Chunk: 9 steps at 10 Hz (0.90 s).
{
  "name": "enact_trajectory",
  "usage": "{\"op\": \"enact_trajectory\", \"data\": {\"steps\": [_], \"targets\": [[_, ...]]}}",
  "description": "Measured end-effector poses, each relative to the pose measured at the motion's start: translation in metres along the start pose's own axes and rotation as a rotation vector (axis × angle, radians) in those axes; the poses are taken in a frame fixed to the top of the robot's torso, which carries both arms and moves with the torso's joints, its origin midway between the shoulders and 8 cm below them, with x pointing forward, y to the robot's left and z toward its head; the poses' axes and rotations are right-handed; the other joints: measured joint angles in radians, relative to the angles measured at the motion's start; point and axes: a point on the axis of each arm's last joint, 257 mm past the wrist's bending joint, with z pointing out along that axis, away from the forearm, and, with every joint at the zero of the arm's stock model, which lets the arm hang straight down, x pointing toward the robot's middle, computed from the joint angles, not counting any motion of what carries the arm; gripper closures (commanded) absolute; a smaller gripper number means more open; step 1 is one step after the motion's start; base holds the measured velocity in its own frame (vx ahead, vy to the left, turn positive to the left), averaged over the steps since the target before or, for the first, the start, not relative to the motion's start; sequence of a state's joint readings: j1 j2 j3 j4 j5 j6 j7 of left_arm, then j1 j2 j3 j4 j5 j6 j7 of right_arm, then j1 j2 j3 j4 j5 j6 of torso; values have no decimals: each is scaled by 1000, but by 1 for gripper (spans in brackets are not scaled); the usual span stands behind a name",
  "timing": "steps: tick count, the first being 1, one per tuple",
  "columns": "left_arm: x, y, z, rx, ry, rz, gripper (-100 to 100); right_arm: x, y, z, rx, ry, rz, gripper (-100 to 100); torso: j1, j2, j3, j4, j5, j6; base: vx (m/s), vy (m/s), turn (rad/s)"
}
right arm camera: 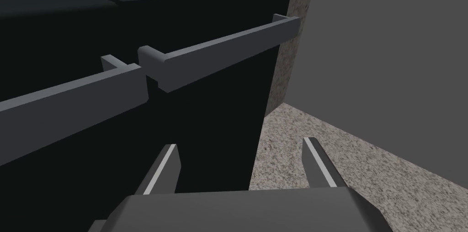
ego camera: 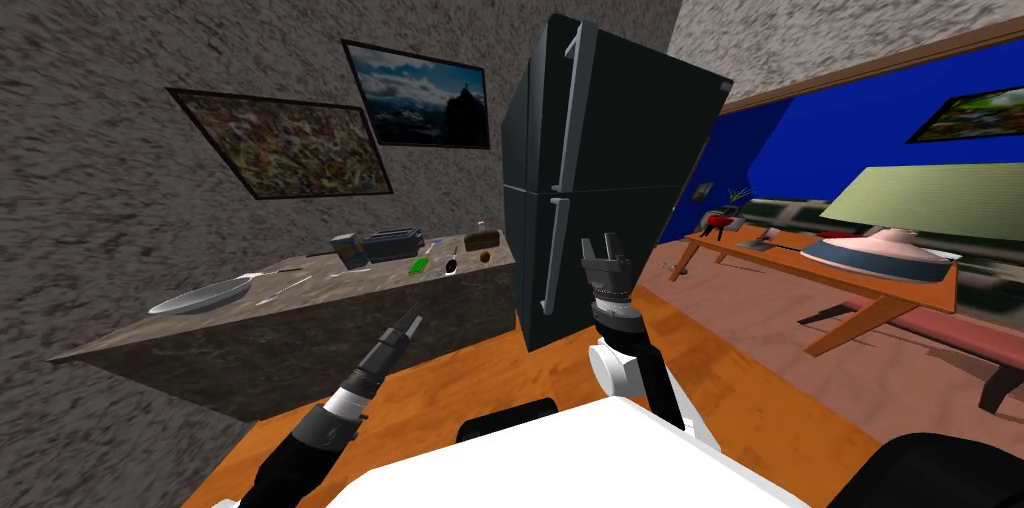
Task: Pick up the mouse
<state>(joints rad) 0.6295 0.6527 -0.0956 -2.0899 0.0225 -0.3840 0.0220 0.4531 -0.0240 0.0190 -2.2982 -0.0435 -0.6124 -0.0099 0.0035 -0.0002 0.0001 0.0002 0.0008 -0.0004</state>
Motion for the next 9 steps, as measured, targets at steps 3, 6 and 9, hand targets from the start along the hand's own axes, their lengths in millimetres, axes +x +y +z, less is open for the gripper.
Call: {"op": "enact_trajectory", "data": {"steps": [3,6,9], "targets": [[2,37,-9,-98,65,13,-100,0,0,0,0,0,0,0,0,-1,-1,0,0,1,4,23,-136],[0,64,-17,-188,123,34,-100,0,0,0,0,0,0,0,-1,-2,-1,0,0,0,16,15,-180],[-5,99,-31,-292,177,59,-100,0,0,0,0,0,0,0,-1,-3,-2,-1,0,1,21,12,-149]]}}
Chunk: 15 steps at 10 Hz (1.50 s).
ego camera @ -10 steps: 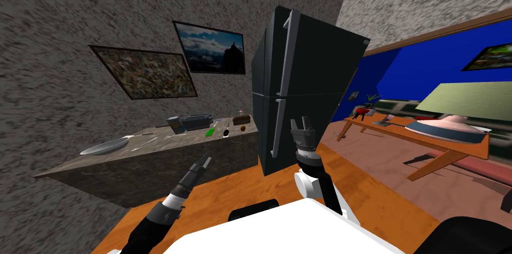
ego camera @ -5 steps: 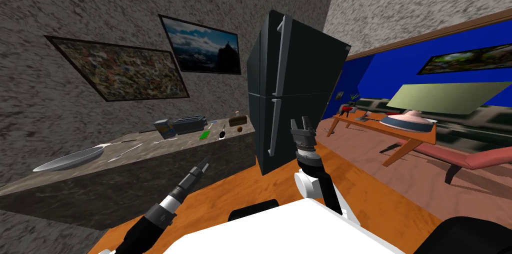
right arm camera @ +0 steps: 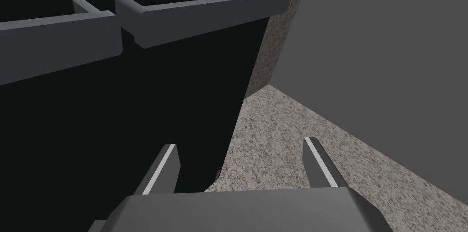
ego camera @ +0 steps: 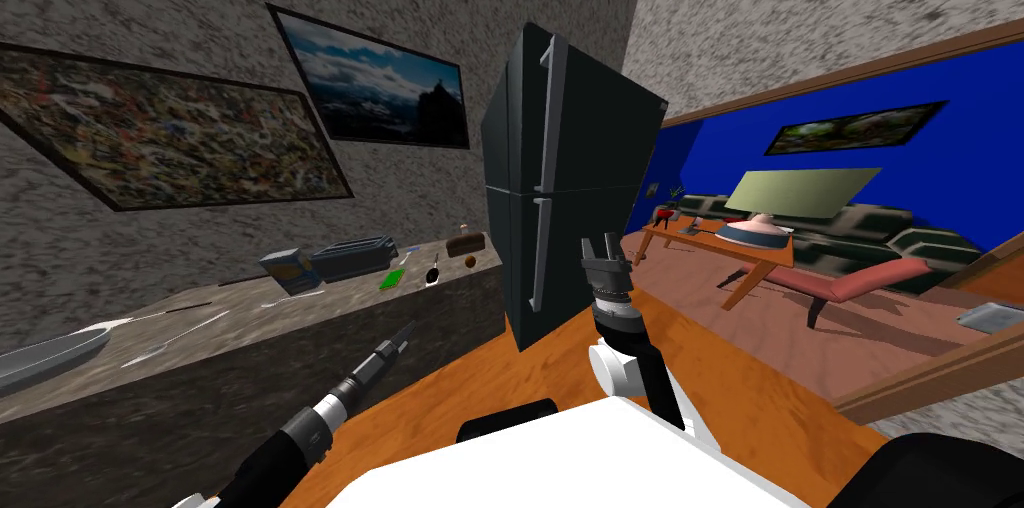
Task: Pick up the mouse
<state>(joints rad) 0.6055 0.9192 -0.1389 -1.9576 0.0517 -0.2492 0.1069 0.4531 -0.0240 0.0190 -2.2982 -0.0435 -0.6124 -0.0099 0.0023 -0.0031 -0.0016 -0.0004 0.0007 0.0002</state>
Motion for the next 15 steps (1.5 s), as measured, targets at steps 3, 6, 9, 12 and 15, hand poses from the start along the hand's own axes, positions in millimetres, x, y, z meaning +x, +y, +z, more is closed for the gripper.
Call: {"op": "enact_trajectory", "data": {"steps": [3,6,9,12,15], "targets": [[-8,30,-3,-94,41,32,-100,0,0,0,0,0,0,0,0,0,0,0,0,-1,28,9,-159],[-22,62,-12,-196,74,71,-100,0,0,0,0,0,0,0,-1,-1,-1,0,0,0,33,6,-161],[-39,87,-20,-287,95,116,-100,0,0,0,0,0,0,0,-1,-1,-1,0,0,-1,39,7,-144],[-66,112,-33,-381,103,166,-100,0,0,0,0,0,0,0,0,-2,-1,0,0,-1,47,19,-127],[-91,125,-39,-456,101,213,-100,0,0,0,0,0,0,0,-1,-2,-1,0,0,-1,59,14,-143]]}}
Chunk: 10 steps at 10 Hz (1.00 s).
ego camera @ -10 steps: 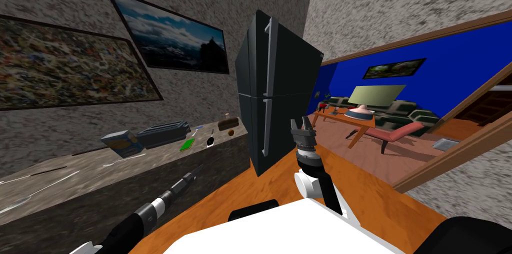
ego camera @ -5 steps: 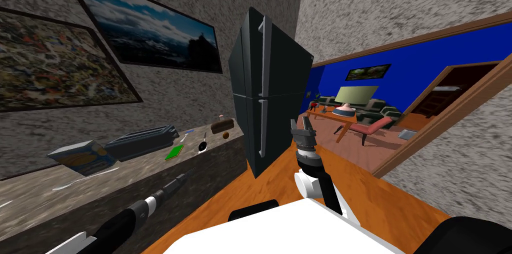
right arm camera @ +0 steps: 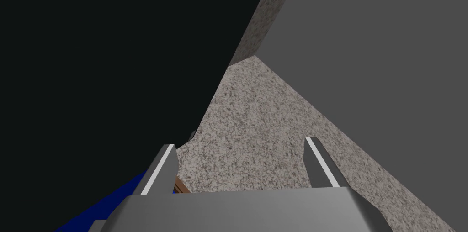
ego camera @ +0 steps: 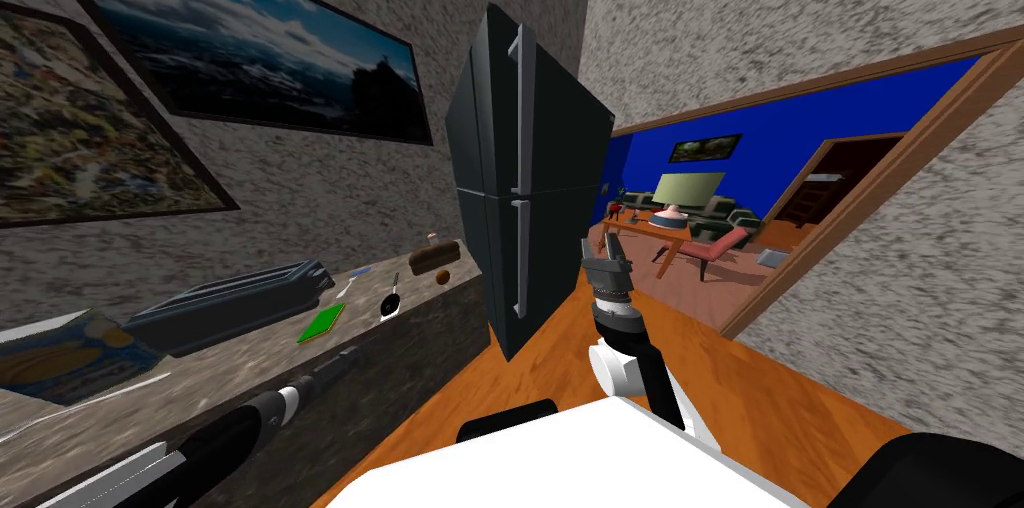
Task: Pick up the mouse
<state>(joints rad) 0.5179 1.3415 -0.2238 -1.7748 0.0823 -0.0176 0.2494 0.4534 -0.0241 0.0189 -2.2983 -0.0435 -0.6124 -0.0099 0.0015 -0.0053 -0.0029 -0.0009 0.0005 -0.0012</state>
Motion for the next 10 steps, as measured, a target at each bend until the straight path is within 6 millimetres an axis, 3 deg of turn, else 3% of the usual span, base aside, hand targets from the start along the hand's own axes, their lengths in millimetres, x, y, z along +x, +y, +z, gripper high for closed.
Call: {"op": "enact_trajectory", "data": {"steps": [5,8,10], "targets": [[-45,41,-7,-141,-25,68,-100,0,0,0,0,0,0,0,2,-2,-1,0,0,0,76,33,-124],[-74,64,-17,-237,-44,107,-100,0,0,0,0,0,0,0,2,-5,-3,-1,1,0,139,57,-173],[-82,83,-24,-299,-49,119,-100,0,0,0,0,0,0,0,1,-7,-4,-2,1,0,127,36,-137]]}}
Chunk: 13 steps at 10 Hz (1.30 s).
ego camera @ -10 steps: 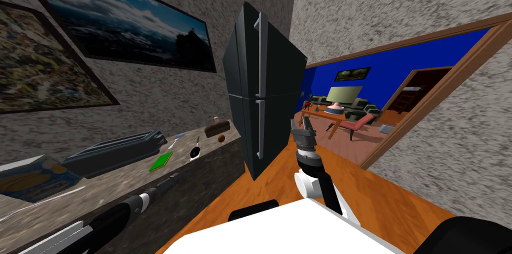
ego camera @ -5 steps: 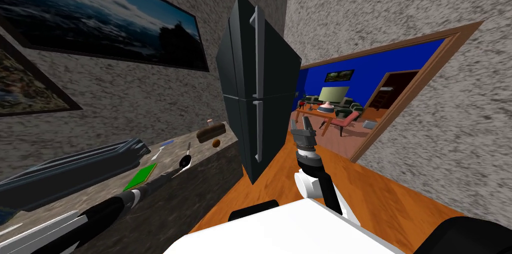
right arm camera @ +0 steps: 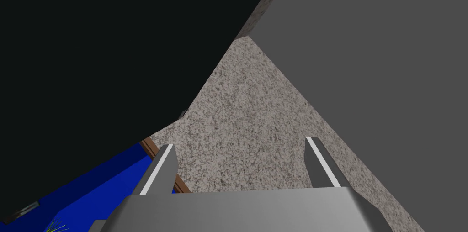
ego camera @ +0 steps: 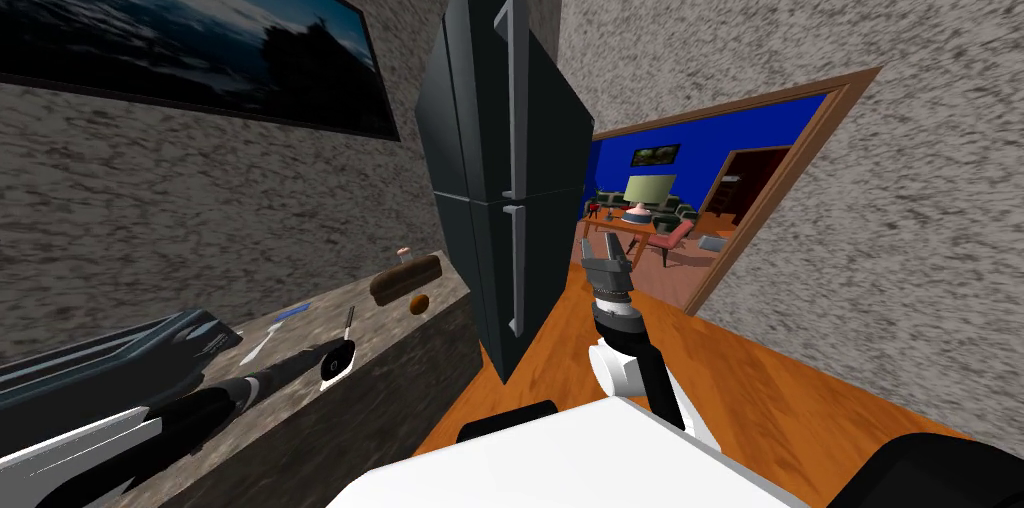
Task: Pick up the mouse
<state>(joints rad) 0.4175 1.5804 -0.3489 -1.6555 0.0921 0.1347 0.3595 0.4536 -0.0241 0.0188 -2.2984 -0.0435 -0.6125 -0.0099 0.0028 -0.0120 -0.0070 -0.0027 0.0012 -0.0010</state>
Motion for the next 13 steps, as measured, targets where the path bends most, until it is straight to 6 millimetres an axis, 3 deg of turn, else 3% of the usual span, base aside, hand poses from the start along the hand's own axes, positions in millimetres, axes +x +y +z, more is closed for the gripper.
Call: {"op": "enact_trajectory", "data": {"steps": [4,6,8,9,10,13], "targets": [[13,28,-3,-74,25,-3,-100,0,0,0,0,0,0,0,-3,6,4,2,-1,-1,70,11,-57],[38,46,-7,-108,69,-15,-100,0,0,0,0,0,0,0,-4,6,4,1,-1,-1,63,-14,-50],[53,50,-7,-117,88,-25,-100,0,0,0,0,0,0,0,-4,9,5,2,-1,-1,9,-4,6],[54,50,-7,-118,89,-25,0,0,0,0,0,0,0,0,-4,10,6,2,-1,-1,0,0,0],[53,50,-7,-117,89,-25,-100,0,0,0,0,0,0,0,-4,10,6,2,-1,-1,-11,4,-153],[57,68,-3,-143,78,-56,-100,0,0,0,0,0,0,0,-3,13,7,3,-1,-1,-31,11,-169]]}}
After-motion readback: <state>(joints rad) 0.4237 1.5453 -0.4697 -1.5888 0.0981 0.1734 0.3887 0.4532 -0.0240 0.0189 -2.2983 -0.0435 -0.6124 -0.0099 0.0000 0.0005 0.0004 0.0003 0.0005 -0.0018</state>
